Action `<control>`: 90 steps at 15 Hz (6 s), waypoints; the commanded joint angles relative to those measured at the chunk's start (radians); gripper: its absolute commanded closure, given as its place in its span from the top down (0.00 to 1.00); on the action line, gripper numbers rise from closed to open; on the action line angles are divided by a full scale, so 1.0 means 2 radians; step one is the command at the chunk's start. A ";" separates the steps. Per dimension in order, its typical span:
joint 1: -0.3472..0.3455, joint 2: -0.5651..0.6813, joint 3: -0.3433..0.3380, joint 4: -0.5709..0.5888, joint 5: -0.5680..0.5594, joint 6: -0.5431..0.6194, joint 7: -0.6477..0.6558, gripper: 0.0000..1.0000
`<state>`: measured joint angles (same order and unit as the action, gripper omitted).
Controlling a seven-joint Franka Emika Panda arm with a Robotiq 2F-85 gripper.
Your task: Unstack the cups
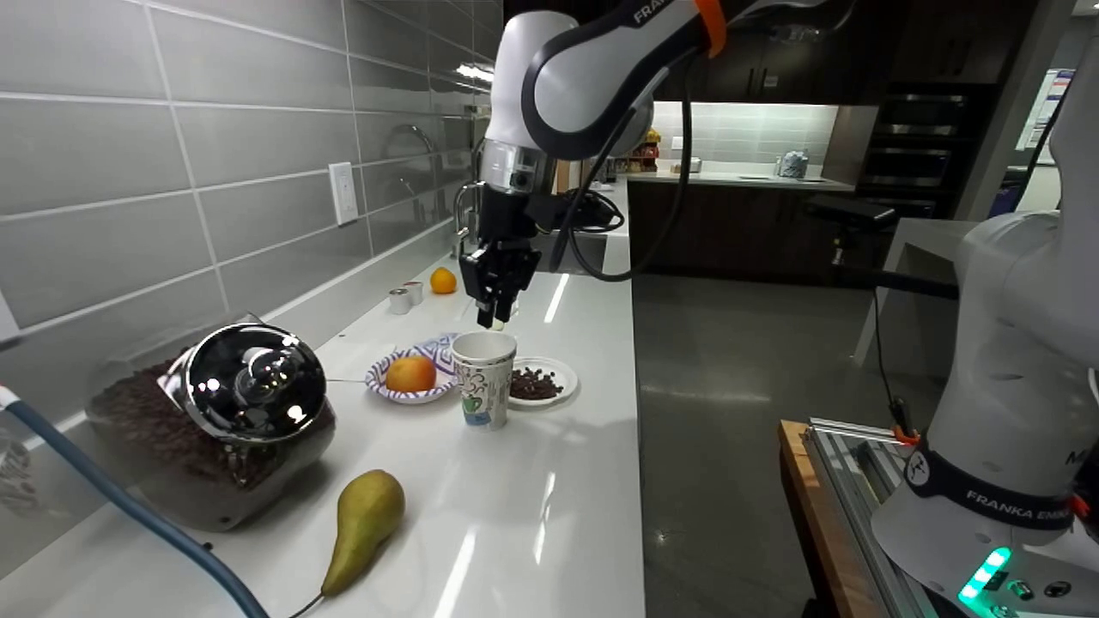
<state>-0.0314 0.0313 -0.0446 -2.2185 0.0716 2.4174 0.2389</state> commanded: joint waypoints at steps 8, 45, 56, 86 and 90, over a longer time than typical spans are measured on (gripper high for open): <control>-0.005 0.017 -0.010 0.002 -0.022 0.022 0.017 0.30; 0.023 -0.042 0.066 0.018 -0.231 -0.347 0.265 0.01; 0.036 0.083 0.042 0.093 -0.201 -0.391 0.289 0.01; 0.005 -0.024 0.013 -0.041 0.075 0.006 -0.103 0.57; 0.007 -0.021 0.014 -0.039 0.081 0.005 -0.115 0.79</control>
<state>-0.0198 0.0087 -0.0206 -2.2801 0.1964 2.4321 0.0544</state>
